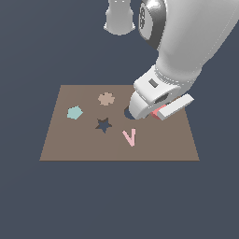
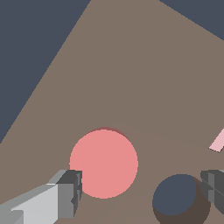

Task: Insert a designated object into the corresponding slot on a board.

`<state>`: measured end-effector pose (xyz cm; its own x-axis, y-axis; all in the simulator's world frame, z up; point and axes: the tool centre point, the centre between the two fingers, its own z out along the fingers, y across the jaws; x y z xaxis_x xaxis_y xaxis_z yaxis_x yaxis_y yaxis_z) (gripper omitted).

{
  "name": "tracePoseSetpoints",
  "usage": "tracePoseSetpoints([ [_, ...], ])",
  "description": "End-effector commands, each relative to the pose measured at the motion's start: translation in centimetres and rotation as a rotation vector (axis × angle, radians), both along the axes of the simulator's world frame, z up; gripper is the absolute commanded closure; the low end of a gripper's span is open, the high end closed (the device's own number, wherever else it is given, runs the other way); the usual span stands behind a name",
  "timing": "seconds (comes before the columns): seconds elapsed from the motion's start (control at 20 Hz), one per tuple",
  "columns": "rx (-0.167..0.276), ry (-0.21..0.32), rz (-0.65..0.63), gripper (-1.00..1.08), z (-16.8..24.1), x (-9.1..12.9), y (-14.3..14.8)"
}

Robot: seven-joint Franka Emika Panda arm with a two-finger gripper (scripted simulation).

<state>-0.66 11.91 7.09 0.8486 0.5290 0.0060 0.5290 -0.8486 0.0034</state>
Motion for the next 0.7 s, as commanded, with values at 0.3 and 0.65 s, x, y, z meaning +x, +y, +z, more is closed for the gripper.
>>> tracePoseSetpoints([
  [0.3, 0.000, 0.007, 0.111, -0.92, -2.1, -1.3, 2.4],
  [0.65, 0.000, 0.007, 0.108, -0.92, -3.2, -1.3, 2.3],
])
